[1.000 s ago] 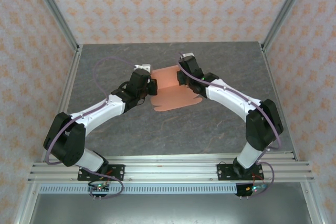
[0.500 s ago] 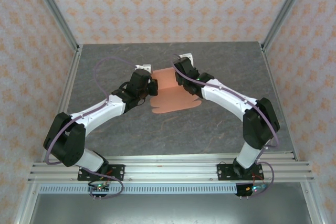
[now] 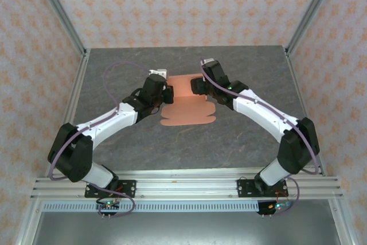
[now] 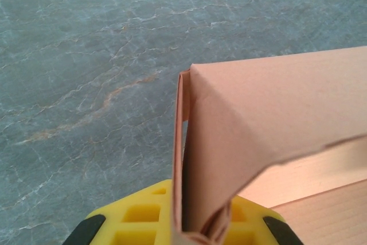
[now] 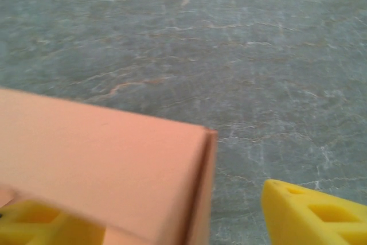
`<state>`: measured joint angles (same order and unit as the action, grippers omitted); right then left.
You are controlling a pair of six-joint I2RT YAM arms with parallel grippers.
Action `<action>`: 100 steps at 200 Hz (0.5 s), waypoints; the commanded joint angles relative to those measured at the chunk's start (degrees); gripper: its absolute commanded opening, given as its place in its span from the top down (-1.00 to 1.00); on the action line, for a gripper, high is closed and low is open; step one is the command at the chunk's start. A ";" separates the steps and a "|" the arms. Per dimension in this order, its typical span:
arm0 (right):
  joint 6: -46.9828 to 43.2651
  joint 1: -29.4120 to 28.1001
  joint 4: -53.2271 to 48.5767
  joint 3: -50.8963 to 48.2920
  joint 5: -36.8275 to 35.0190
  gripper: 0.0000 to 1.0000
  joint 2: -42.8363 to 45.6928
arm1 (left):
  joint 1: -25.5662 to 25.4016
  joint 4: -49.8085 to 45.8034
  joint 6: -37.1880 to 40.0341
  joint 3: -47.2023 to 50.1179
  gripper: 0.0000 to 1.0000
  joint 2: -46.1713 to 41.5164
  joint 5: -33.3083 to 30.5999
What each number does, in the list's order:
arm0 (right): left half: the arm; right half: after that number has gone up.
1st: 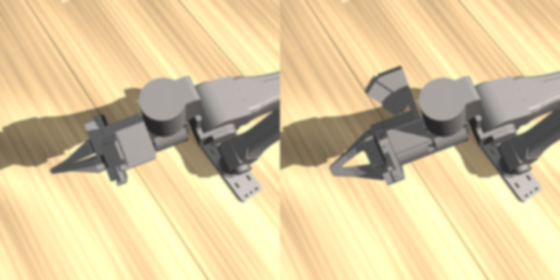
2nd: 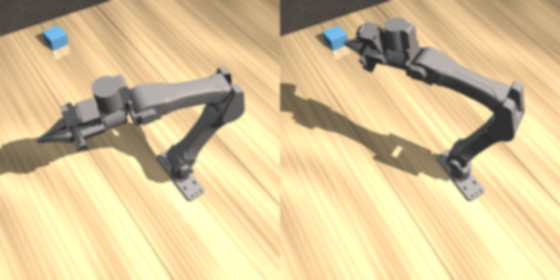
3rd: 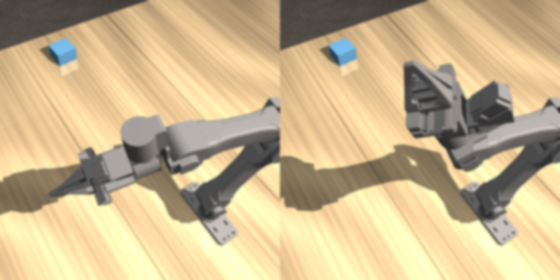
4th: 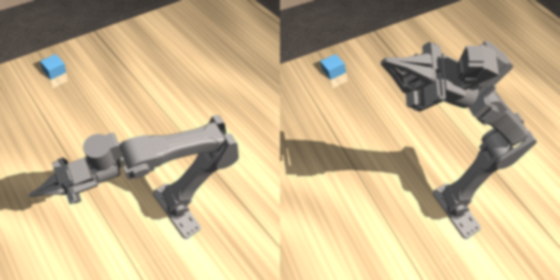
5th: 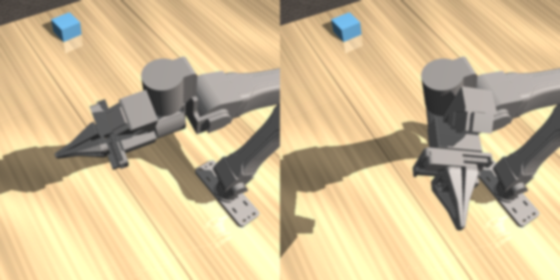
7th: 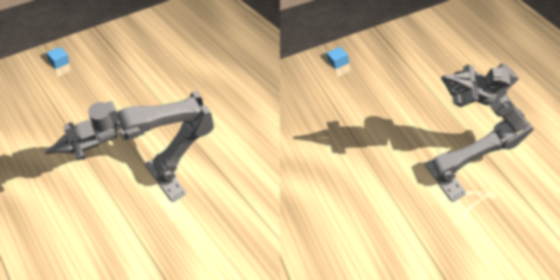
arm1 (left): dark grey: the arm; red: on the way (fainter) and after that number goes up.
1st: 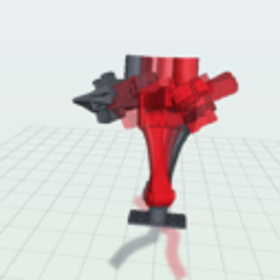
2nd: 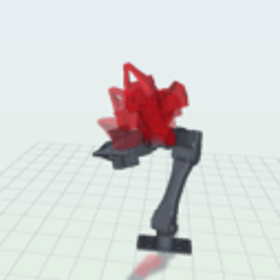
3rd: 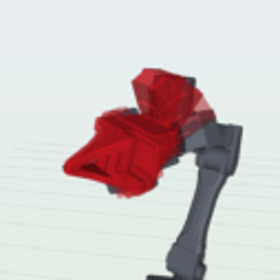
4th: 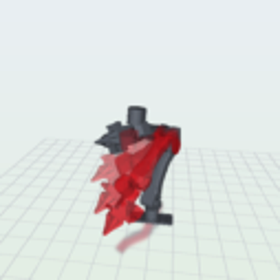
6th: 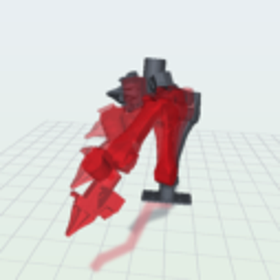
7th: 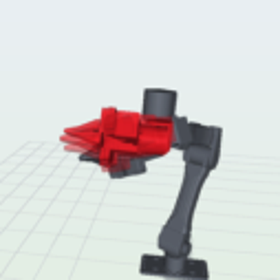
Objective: Fold the paper box
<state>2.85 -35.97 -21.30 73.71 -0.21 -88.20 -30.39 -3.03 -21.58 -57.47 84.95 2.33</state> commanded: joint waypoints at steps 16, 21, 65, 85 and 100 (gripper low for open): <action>-2.71 0.08 -3.31 -0.37 8.34 -0.49 6.00 | -0.38 -0.32 1.52 -2.29 1.00 1.27 -0.99; -3.00 0.26 -3.85 -0.28 7.98 -0.49 6.57 | -0.36 -0.44 1.63 -2.34 1.00 1.21 -1.09; -6.36 2.36 -7.33 0.41 5.67 -0.50 11.60 | -0.35 -8.03 10.15 -5.84 1.00 1.81 1.67; -4.00 3.50 -7.31 -0.93 4.45 -0.51 13.38 | -0.28 -19.52 16.96 -11.72 1.00 5.26 5.07; -1.94 3.79 -6.58 -2.82 2.87 -0.50 14.60 | -0.28 -27.25 20.61 -15.09 1.00 8.02 5.84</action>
<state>-1.50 -32.77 -26.85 73.30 5.43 -76.25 -30.39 -15.29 -10.24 -67.13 89.32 5.17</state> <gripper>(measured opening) 0.752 0.089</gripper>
